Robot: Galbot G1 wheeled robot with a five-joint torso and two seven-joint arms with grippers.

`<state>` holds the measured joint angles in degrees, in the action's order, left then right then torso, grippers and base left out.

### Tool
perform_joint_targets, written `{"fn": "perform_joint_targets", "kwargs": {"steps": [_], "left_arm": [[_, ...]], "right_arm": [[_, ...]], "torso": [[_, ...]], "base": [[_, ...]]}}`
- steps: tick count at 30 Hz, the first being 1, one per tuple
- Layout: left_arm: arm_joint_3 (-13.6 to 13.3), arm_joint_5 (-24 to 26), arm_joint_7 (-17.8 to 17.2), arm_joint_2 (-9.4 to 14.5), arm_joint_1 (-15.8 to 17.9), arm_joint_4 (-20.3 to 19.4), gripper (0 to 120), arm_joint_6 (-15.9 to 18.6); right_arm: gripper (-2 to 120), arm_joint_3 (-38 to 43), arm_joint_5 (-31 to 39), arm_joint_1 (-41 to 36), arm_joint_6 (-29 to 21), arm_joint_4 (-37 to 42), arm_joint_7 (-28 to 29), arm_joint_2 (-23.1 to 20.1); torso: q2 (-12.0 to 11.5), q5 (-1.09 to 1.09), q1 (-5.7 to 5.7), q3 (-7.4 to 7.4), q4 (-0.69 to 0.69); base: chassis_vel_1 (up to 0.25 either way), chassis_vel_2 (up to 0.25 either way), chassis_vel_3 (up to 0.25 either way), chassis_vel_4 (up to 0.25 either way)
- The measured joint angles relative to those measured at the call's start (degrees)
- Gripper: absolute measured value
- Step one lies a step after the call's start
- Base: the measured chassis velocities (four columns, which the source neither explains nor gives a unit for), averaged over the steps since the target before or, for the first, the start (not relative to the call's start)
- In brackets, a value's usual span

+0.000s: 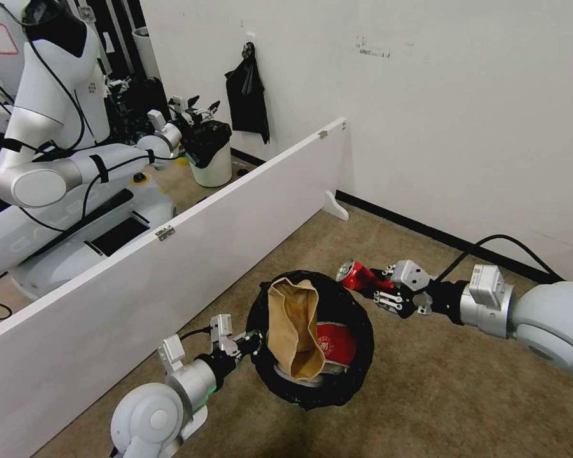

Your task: Pick up the trash bin, then pick up the garbage from the floor and place it into the trash bin.

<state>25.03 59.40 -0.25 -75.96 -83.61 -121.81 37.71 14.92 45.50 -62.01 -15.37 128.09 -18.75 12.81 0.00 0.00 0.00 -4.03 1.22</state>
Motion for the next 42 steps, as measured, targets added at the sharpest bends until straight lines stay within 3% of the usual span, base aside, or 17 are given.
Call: {"fn": "perform_joint_targets", "kwargs": {"steps": [2,6,9,15,22,42], "left_arm": [[-0.1,-0.6,0.1,-0.3,0.0,0.0,0,-0.1],[0.1,-0.9,0.1,-0.4,0.0,0.0,0,-0.1],[0.1,-1.1,0.0,-0.5,0.0,-0.1,0,-0.1],[0.2,-1.5,0.2,-0.7,-0.1,-0.3,0,-0.1],[0.2,-2.2,0.8,-0.8,-0.2,-0.4,0,-0.3],[1.0,-5.8,2.2,0.7,-0.6,-0.5,0,-1.0]], "right_arm": [[28,-0.2,10.1,0.1,-2.0,2.0,3.2,0.1],[28,-0.2,17.4,-0.3,-4.2,3.3,6.8,0.2],[28,-0.1,30.3,-1.5,-6.3,5.9,14.3,0.7],[27,0.0,38.1,-2.8,-6.9,7.5,20.8,1.5],[27,0.2,42.7,-2.5,-7.0,8.5,24.1,1.6],[26,0.6,40.3,-1.5,-8.0,6.2,22.8,0.1]], "torso": [[0.0,0.00,0.00,0.00,0.00],[0.0,0.00,0.00,0.00,0.00],[0.0,0.00,0.00,0.00,0.00],[0.0,0.00,0.00,0.00,0.00],[0.0,0.00,0.00,0.00,0.00],[0.0,0.00,0.00,0.00,0.00]], "base": [[0.000,0.000,0.000,0.000],[0.000,0.000,0.000,0.000],[0.000,0.000,0.000,0.000],[0.000,0.000,0.000,0.000],[0.000,0.000,0.000,0.000],[0.000,0.000,0.000,0.000]]}}
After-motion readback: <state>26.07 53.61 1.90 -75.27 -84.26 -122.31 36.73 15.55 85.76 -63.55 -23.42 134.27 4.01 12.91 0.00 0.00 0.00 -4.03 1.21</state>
